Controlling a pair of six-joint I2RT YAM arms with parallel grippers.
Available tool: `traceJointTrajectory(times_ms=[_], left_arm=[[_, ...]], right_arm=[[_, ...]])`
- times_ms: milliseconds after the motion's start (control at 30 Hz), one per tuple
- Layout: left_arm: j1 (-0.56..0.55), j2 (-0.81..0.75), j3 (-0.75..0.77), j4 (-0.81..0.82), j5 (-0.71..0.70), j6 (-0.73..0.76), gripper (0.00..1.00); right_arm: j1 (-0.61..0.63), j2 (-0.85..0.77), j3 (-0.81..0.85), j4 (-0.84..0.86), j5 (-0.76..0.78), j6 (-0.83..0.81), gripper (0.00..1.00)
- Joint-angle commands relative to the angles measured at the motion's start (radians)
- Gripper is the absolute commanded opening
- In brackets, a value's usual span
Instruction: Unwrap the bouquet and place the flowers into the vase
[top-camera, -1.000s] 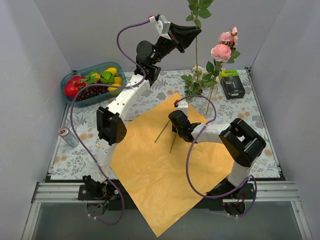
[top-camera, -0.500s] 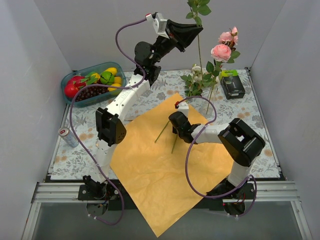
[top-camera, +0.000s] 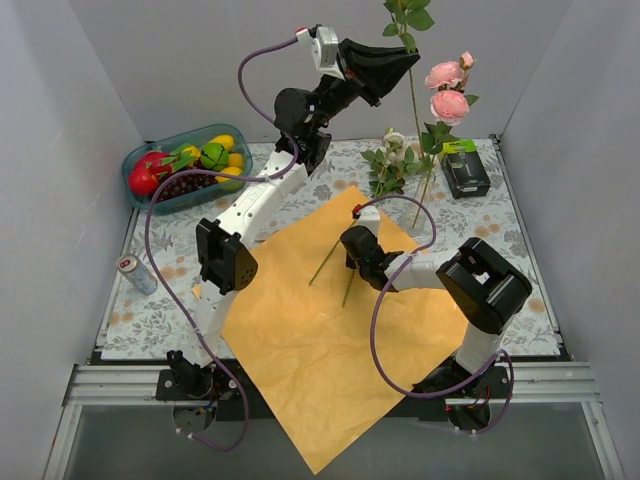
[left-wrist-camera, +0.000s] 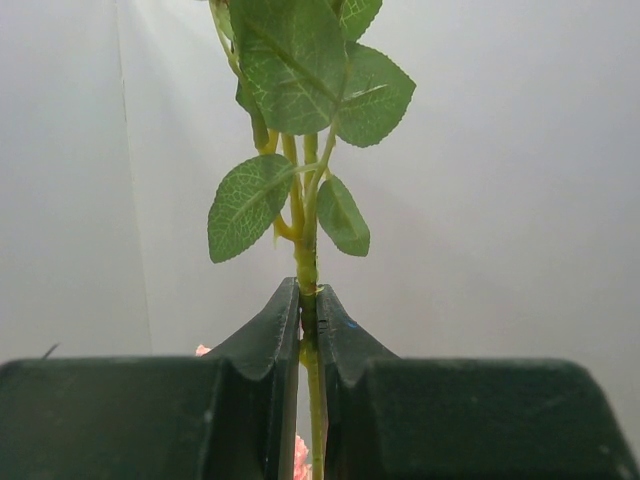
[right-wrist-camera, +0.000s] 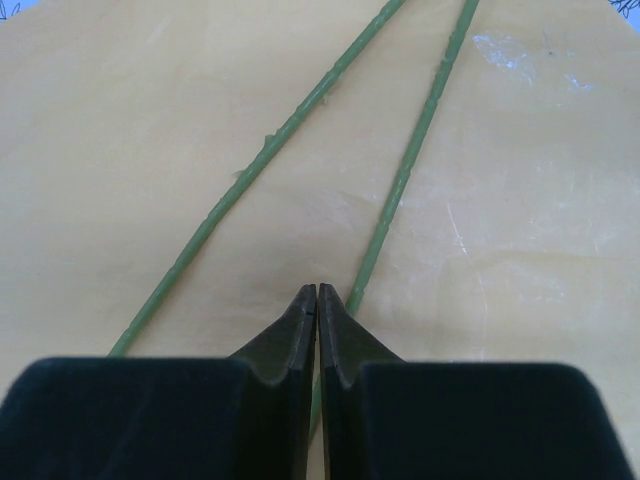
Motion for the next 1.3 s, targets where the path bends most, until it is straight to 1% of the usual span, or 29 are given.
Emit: traceJointTrajectory(times_ms=[0, 333, 467, 767, 933, 1067, 1267], left_arm=[[-0.003, 0.009, 0.021, 0.015, -0.02, -0.007, 0.0], [-0.003, 0.042, -0.001, 0.018, -0.025, 0.014, 0.0], [-0.003, 0.077, 0.032, -0.005, -0.031, 0.028, 0.0], [-0.003, 0.091, -0.004, -0.008, -0.039, 0.048, 0.0], [-0.003, 0.105, 0.022, -0.009, -0.048, 0.051, 0.0], [-0.003, 0.1, -0.001, -0.006, -0.051, 0.051, 0.0], [-0.003, 0.105, -0.002, -0.008, -0.054, 0.054, 0.0]], right_arm=[[0.007, -0.023, -0.046, 0.013, -0.025, 0.023, 0.09], [0.01, -0.033, -0.058, 0.05, -0.068, 0.014, 0.02], [0.017, -0.044, -0.063, 0.073, -0.074, 0.008, 0.01], [0.021, -0.043, -0.088, 0.123, -0.094, -0.009, 0.01], [0.022, -0.041, -0.095, 0.134, -0.102, -0.032, 0.01], [0.022, -0.033, -0.1, 0.162, -0.112, -0.043, 0.01], [0.022, -0.113, -0.111, 0.182, -0.08, -0.104, 0.01]])
